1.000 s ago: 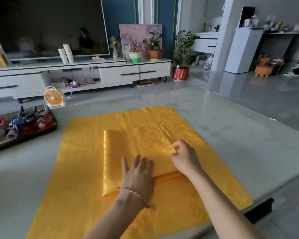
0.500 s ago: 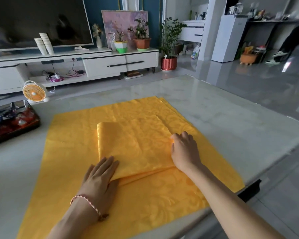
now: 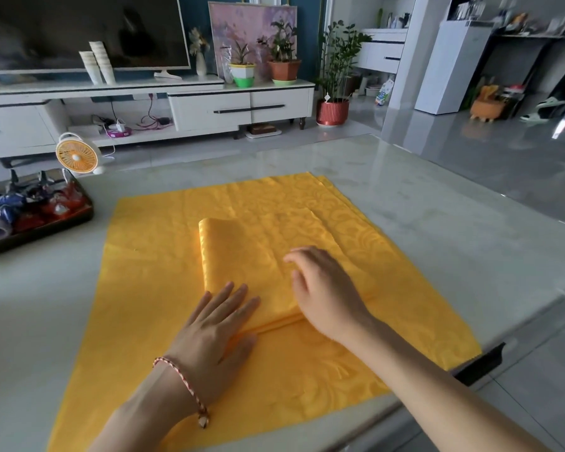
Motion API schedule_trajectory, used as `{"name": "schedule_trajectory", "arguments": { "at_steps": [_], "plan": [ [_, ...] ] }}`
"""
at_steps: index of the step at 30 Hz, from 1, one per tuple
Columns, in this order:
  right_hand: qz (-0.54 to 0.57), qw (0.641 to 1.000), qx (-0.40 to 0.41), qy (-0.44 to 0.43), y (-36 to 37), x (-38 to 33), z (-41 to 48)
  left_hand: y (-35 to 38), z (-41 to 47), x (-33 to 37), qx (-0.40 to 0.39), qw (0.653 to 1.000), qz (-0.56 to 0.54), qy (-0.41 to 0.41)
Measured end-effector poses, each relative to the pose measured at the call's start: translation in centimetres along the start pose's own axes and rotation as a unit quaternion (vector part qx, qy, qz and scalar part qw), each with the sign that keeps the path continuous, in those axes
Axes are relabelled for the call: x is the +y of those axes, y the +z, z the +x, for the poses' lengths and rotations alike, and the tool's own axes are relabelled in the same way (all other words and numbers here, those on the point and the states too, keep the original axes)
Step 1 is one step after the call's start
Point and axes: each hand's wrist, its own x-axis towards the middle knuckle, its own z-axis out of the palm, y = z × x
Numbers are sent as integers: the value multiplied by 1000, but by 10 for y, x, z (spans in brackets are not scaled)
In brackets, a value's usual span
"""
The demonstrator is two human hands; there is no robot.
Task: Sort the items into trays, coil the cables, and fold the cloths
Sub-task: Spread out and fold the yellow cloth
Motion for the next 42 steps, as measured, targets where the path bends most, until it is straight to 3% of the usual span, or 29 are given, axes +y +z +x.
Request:
{"name": "schedule_trajectory", "arguments": {
  "at_steps": [3, 6, 13, 17, 22, 26, 31, 33, 35, 38, 40, 42],
  "plan": [
    [18, 991, -125, -44, 16, -10, -12, 6, 0, -2, -46, 998, 44, -13],
    [-51, 974, -220, -34, 22, 4, -20, 8, 0, -6, -69, 995, 65, -12],
    [-87, 957, -276, 1, 2, 38, -21, 1, 9, -11, -69, 998, 10, 0],
    [-47, 962, -268, 25, -9, 43, -20, -7, 13, -14, -49, 997, -50, 15],
    [-11, 979, -198, 40, -12, 28, -23, -12, 11, -10, 53, 991, -121, -28],
    [-58, 987, -148, 18, -23, 21, -19, -20, 6, -10, 63, 979, -183, -64],
    [-28, 976, -200, 77, -51, 24, -10, -30, -4, -6, 73, 940, -314, -112],
    [-4, 963, -251, 96, -65, 23, -7, -38, -6, -4, 49, 900, -416, -123],
    [61, 930, -339, 125, -81, 21, -6, -44, -7, -8, 15, 851, -501, -157],
    [194, 850, -459, 171, -99, 16, -8, -49, -9, -16, -37, 795, -566, -216],
    [228, 847, -442, 190, -98, 18, -5, -45, -9, -22, -25, 777, -576, -254],
    [241, 872, -355, 236, -87, 23, 0, -40, -4, -25, 4, 777, -560, -289]
  ]
}}
